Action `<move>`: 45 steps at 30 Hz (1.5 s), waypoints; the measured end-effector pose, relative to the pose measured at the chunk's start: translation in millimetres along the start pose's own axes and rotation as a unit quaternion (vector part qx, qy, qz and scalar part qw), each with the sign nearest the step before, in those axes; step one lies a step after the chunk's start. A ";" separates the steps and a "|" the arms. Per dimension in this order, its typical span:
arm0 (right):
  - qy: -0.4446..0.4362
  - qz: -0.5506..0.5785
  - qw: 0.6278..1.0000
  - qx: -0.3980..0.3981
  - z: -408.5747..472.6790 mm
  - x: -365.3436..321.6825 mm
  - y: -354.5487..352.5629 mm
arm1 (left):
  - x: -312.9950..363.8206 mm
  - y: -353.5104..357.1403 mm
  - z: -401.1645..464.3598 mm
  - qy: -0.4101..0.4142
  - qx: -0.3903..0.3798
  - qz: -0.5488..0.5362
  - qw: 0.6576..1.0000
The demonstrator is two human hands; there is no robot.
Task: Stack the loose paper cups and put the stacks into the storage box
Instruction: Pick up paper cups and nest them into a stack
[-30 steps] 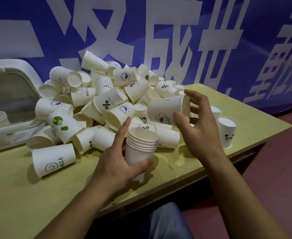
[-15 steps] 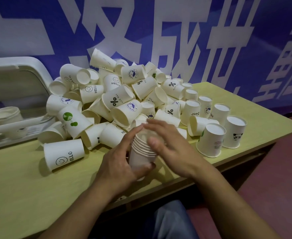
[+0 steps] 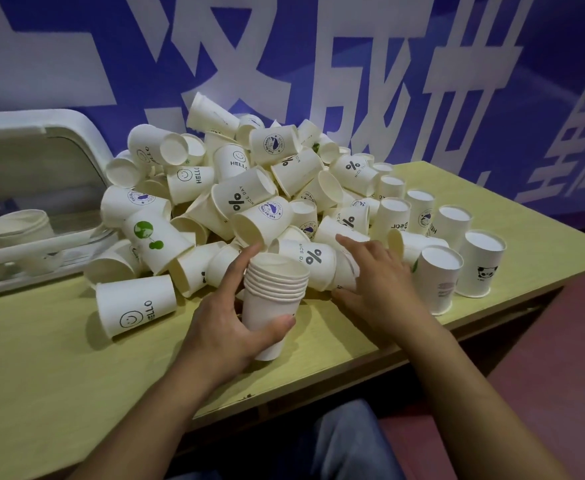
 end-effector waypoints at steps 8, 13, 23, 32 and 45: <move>0.040 0.204 0.977 0.054 -17.5 3.5 -18.5 | 3.3 1.1 1.2 0.013 -0.001 0.012 1.000; 0.054 0.326 0.935 0.130 -24.3 -5.3 -23.1 | 5.7 7.0 1.7 0.015 -0.017 0.013 1.000; 0.028 0.573 0.814 0.096 -34.6 -50.3 -24.8 | 14.2 18.1 9.1 0.030 -0.041 0.043 0.998; 0.037 0.534 0.842 0.066 -30.4 -51.4 -28.1 | 23.4 20.7 13.0 0.032 -0.065 0.090 0.993; 0.123 0.242 0.956 0.111 -46.9 -36.4 -3.9 | 9.5 13.8 5.9 0.023 0.021 0.040 0.999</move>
Point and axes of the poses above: each hand's wrist, its own z-axis towards the middle knuckle, its own y-axis out of the palm, x = y × z, the point moved 2 cm from there along z, towards the middle knuckle, and after that the axes turned 10 degrees about y, right-handed, at the moved point
